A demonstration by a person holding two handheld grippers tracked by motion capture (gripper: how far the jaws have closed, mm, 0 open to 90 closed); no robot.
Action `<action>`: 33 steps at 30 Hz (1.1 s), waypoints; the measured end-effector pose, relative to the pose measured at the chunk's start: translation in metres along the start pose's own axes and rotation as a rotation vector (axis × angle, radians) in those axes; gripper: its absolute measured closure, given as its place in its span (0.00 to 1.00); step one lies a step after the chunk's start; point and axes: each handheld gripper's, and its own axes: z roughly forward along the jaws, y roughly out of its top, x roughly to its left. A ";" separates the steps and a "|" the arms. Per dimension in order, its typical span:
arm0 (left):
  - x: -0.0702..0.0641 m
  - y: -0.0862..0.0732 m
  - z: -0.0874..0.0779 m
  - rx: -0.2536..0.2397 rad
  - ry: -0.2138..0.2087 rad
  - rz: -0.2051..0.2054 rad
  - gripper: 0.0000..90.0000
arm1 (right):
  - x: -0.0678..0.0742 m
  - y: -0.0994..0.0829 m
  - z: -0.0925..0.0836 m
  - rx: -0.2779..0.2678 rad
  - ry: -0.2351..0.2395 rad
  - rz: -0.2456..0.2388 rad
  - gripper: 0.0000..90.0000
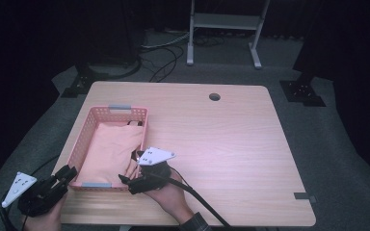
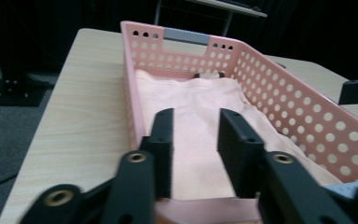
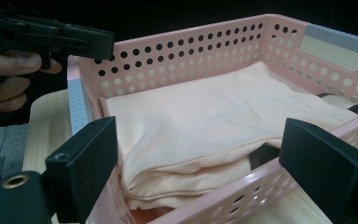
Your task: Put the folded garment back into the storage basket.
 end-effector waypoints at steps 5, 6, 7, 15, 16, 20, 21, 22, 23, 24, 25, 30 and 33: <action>-0.005 0.003 0.003 0.000 -0.005 0.010 0.51 | 0.000 0.000 -0.001 0.000 -0.001 0.003 0.13; -0.005 0.004 0.004 -0.002 -0.009 0.010 0.48 | 0.000 0.000 -0.001 0.001 -0.002 0.003 0.13; -0.006 0.004 0.004 -0.002 -0.010 0.013 0.44 | -0.001 0.000 -0.001 0.000 -0.002 0.003 0.13; -0.013 0.008 0.007 -0.004 -0.007 0.062 0.19 | -0.002 0.002 -0.005 -0.017 -0.002 0.002 0.13; -0.014 0.008 0.007 -0.005 0.012 0.065 0.11 | -0.002 0.002 -0.005 -0.017 -0.002 0.002 0.13; -0.018 0.010 0.008 -0.003 0.016 0.085 0.01 | -0.003 0.002 -0.007 -0.021 -0.001 0.003 0.13; -0.019 0.010 0.009 -0.007 0.018 0.086 0.00 | -0.003 0.002 -0.007 -0.021 -0.003 0.000 0.13; -0.020 0.011 0.009 -0.005 0.022 0.087 0.00 | -0.003 0.002 -0.008 -0.023 -0.003 -0.001 0.13; -0.021 0.012 0.010 -0.004 0.014 0.085 0.00 | -0.003 0.003 -0.008 -0.024 -0.003 0.001 0.13; -0.022 0.012 0.010 -0.002 0.009 0.087 0.00 | -0.004 0.003 -0.009 -0.027 -0.004 0.000 0.13; -0.023 0.013 0.010 -0.003 0.009 0.090 0.00 | -0.004 0.003 -0.010 -0.030 -0.003 0.000 0.13; -0.032 0.020 0.014 -0.009 -0.013 0.103 0.00 | -0.008 0.004 -0.019 -0.053 -0.013 -0.003 0.13; -0.040 0.024 0.019 -0.012 -0.032 0.109 0.00 | -0.011 0.004 -0.027 -0.059 -0.024 -0.002 0.13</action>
